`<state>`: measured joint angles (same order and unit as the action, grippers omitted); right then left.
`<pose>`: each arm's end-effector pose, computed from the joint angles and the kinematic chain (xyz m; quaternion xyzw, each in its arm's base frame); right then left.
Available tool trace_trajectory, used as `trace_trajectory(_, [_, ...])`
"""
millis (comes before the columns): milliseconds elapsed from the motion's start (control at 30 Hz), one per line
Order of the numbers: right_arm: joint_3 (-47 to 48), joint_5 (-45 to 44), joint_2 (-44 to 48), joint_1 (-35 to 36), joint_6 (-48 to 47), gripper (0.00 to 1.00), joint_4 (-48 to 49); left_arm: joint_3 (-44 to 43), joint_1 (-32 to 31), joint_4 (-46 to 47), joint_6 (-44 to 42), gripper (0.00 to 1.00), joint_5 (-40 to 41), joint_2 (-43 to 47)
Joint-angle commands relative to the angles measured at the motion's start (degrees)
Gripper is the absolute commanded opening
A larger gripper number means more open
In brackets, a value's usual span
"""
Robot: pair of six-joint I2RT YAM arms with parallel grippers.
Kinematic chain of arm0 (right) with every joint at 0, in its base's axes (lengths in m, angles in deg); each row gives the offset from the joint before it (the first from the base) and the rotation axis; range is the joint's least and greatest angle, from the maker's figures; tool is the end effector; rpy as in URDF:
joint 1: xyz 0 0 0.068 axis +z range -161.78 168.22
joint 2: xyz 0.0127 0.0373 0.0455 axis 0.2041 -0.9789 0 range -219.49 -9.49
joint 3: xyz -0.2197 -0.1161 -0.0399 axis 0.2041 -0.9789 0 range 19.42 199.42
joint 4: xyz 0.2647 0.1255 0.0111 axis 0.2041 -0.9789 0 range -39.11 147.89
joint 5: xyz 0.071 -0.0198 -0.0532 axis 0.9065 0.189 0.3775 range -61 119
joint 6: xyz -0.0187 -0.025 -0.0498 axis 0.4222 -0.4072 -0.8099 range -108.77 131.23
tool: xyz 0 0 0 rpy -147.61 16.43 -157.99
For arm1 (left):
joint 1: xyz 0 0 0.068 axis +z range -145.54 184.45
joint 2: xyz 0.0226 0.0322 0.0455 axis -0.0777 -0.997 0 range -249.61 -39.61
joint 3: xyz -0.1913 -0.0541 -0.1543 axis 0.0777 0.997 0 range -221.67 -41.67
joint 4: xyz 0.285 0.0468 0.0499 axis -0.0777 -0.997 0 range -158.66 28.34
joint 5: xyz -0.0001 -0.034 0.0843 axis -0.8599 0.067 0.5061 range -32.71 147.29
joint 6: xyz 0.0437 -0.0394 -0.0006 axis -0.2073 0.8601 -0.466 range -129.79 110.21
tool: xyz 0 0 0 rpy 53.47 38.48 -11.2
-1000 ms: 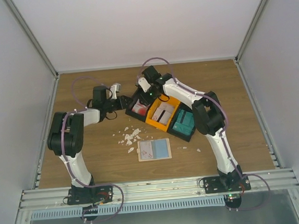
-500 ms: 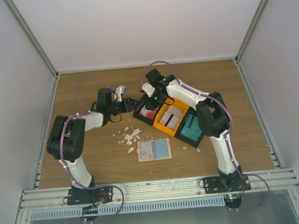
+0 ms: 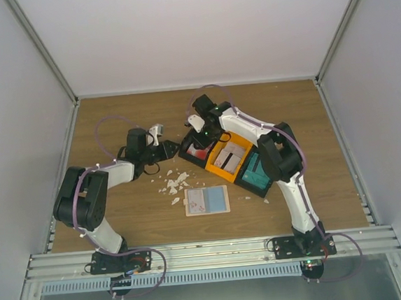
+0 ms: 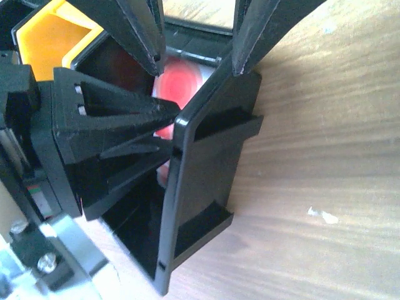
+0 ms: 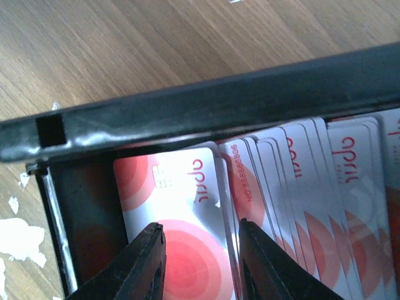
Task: Put the credit cards into the card holder
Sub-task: Pick up the credit card from the storage box.
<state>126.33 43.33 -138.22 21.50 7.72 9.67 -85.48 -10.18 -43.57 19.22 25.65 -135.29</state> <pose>0.4054 0.2787 0.1462 -0.3289 0.9204 0.1629 0.1346 0.3377 -0.1113 0.1109 0.0212 0.8580 -0.3918 0.3314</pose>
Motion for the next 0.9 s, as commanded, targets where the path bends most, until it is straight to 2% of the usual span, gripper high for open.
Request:
trace_trajectory(0, [2.12,1.2,-2.65,0.55,-1.4,0.33,-1.23,1.58,-0.35,2.39,1.59,0.33,-0.68,0.24])
trace_trajectory(367, [5.85,0.36,-5.73,0.91,-1.53,0.27,-2.59,5.08,-1.72,5.1,3.46,0.3,-1.7,-1.63])
trace_trajectory(467, [5.76,1.41,-5.62,0.89,-1.67,0.21,-3.08,5.05,-2.03,4.91,3.55,0.28,-1.09,-2.38])
trace_trajectory(567, [5.33,2.71,-4.54,0.91,-1.7,0.16,-3.22,4.9,-2.1,4.75,3.81,0.26,-0.39,-3.21])
trace_trajectory(867, [0.87,6.14,0.84,1.0,-1.97,0.11,-1.2,4.33,-2.2,3.98,3.55,0.23,1.63,-4.54])
